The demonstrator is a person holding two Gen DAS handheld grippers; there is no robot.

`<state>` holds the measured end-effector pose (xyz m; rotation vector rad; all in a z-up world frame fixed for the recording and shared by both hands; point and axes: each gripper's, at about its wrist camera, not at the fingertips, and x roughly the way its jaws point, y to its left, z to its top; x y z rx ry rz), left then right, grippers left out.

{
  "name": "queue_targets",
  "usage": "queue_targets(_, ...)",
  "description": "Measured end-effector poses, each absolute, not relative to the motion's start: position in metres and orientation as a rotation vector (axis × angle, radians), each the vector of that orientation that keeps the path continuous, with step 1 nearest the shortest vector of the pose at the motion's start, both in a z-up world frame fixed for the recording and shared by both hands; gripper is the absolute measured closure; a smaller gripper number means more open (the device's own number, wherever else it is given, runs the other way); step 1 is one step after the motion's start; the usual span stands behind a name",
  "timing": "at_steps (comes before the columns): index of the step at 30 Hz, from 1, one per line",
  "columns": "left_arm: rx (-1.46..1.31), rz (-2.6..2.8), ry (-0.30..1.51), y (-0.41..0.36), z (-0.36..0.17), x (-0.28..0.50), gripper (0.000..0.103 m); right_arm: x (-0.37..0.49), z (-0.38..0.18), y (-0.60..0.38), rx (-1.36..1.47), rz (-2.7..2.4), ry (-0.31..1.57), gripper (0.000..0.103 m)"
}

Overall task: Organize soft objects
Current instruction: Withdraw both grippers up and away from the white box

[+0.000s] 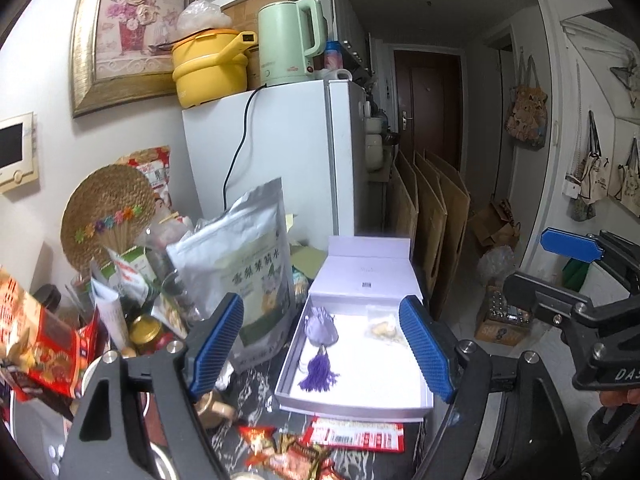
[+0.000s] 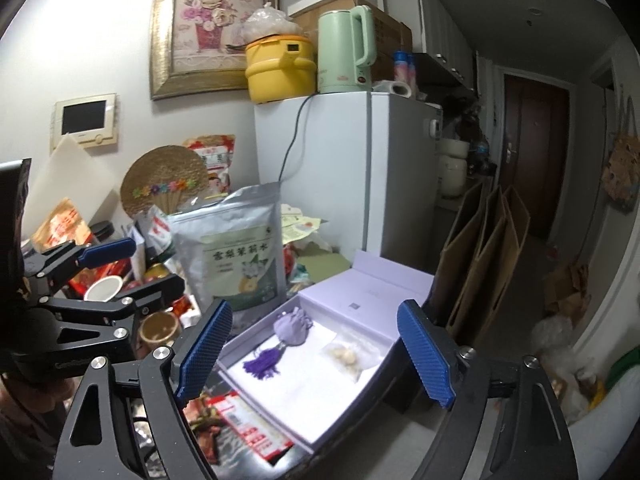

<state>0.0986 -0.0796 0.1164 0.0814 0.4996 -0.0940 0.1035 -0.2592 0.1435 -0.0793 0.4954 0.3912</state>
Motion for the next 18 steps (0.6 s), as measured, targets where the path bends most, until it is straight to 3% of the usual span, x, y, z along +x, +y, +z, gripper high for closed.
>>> queue_targets(2, 0.084, -0.086, 0.504, -0.077, 0.113, 0.088, 0.023, 0.094, 0.141, -0.256, -0.097, 0.386, 0.499, 0.012)
queue_targets(18, 0.078, -0.046, 0.558, -0.058, 0.078, 0.016, 0.023, 0.029, 0.099, -0.229, -0.113, 0.449, 0.549, 0.012)
